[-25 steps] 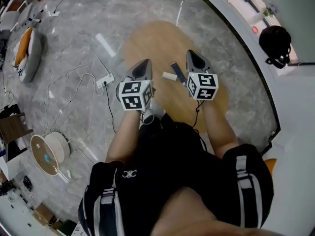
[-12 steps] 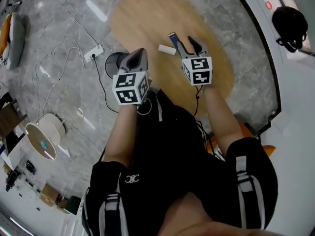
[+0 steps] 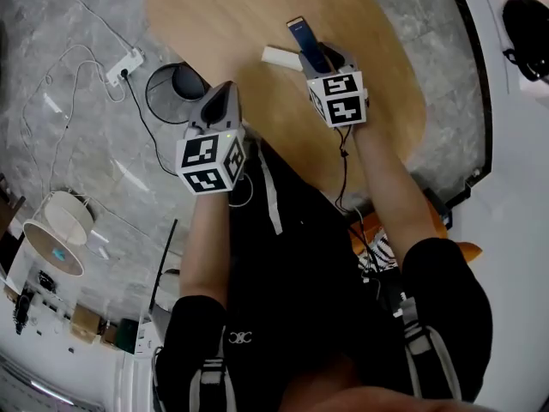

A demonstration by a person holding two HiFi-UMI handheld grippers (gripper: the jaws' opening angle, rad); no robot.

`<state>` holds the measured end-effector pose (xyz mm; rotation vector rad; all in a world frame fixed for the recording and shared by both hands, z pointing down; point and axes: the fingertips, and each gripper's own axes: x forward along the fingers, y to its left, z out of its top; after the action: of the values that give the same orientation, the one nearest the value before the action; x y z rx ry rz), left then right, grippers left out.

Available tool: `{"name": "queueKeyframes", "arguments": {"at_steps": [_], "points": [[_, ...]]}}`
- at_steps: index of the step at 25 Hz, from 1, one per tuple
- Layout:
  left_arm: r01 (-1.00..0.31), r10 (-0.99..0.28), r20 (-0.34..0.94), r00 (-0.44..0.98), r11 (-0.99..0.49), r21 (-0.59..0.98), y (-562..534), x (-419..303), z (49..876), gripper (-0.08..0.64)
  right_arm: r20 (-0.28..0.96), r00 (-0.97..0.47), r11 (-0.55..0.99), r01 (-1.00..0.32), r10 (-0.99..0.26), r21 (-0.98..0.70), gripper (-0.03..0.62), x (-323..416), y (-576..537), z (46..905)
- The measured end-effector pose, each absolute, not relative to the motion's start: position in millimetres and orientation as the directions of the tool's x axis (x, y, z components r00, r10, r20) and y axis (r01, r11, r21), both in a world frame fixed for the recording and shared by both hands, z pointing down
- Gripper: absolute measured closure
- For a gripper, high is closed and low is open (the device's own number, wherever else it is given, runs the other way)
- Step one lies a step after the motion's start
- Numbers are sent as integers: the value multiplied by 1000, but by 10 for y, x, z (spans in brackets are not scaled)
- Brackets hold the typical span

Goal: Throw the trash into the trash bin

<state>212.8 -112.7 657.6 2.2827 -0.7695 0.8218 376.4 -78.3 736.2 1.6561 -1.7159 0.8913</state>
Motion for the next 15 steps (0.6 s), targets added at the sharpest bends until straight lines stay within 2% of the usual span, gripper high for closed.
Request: {"name": "queueKeyframes", "arguments": {"at_steps": [8,15], "points": [[-748,-327,726,605,-545,379,-932,1873,7303,548,817,-70,-16,-995,-573,-96,390,3927,-918,8052],[-766,-321,744,585,-519,378,-857,1674,7647,548,828,-28,-1,-999,-559,-35,390,3928,-899,8303]]}}
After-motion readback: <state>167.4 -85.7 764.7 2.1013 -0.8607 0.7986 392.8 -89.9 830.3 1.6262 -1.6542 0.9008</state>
